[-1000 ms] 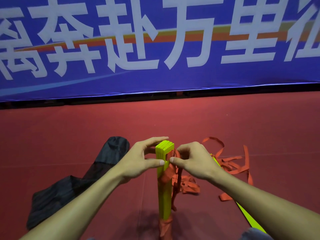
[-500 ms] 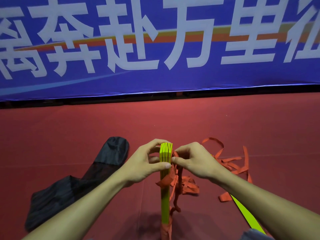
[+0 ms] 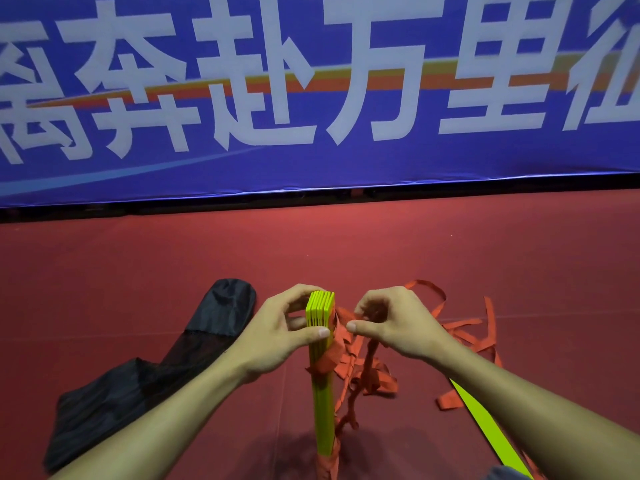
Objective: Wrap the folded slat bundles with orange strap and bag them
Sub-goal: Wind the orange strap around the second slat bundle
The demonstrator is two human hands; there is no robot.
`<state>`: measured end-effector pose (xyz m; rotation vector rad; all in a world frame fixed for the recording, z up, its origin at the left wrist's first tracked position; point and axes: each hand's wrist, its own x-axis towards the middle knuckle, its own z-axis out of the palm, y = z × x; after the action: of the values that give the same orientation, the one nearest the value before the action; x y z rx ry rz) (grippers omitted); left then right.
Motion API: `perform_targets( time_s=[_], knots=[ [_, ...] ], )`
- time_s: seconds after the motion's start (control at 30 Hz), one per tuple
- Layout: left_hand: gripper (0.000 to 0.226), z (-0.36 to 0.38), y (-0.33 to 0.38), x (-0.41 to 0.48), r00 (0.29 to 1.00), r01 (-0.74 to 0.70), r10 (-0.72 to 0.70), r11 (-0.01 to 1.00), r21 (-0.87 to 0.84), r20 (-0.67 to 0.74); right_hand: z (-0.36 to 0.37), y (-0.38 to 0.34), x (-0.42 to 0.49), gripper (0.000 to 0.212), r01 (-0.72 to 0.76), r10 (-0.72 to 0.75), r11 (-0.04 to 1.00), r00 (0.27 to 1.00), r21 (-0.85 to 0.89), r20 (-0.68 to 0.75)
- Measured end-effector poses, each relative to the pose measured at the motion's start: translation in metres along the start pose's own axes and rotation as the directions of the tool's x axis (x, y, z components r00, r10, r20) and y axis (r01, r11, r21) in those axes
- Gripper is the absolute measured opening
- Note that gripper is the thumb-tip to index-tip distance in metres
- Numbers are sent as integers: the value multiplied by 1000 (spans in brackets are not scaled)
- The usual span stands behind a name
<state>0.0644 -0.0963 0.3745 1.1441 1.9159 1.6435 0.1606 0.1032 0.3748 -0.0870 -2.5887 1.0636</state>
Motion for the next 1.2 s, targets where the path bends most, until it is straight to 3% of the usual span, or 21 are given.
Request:
perform_targets(
  time_s=[0.23,0.47,0.67,0.9,1.2],
  knots=[
    [41,-2,-5,4,995,1,-4,1000,-29,-95,2,7,-5,26,143,-143,989,990,-31,18],
    [40,-5,-8,4,993,12,-15,999,-30,-113,2,15,-5,20,89,-89,996,996,-28,-12],
    [41,-6,-6,3,991,22,-26,999,-31,-131,-2,22,-4,22,60,-74,987,993,-148,-90],
    [40,-8,-2,3,988,15,-21,999,-44,-154,-6,23,-2,30,198,-260,932,949,-305,-178],
    [39,-8,2,0,989,14,-24,998,-66,-145,-8,28,-6,26,216,-228,962,972,-170,-54]
  ],
)
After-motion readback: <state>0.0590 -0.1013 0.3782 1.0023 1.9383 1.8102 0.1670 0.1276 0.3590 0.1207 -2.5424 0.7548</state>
